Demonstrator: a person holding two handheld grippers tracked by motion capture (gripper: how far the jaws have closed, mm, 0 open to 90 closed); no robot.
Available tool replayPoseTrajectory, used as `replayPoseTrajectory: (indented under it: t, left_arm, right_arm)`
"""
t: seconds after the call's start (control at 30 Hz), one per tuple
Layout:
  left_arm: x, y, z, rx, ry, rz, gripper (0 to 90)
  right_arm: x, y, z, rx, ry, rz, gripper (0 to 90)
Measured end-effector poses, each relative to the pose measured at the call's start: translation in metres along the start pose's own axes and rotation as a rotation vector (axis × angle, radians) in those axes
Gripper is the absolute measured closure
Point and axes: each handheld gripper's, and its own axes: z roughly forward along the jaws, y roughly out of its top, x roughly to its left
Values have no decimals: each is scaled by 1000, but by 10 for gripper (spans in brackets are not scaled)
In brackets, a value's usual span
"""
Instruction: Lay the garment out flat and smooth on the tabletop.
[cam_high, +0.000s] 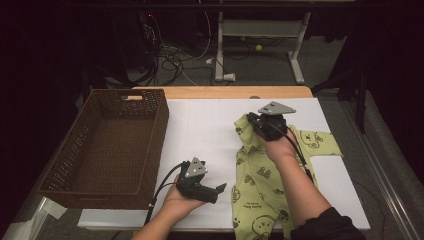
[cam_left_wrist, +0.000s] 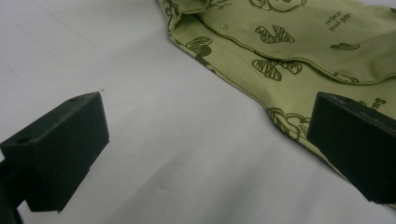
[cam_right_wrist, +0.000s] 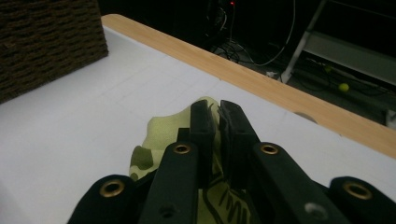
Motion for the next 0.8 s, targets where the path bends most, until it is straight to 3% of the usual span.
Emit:
replayPoseTrajectory:
  t: [0.43, 0.5, 0.8]
  left_arm:
    - [3, -3, -5, -6, 12, 4, 0]
    - [3, -2, -5, -11, 11, 2, 0]
    - [5, -3, -4, -9, 14, -16, 0]
  right_arm:
    - [36, 29, 37, -25, 70, -52, 856]
    - [41, 31, 40, -24, 65, -75, 856]
    - [62, 32, 56, -15, 109, -93, 855]
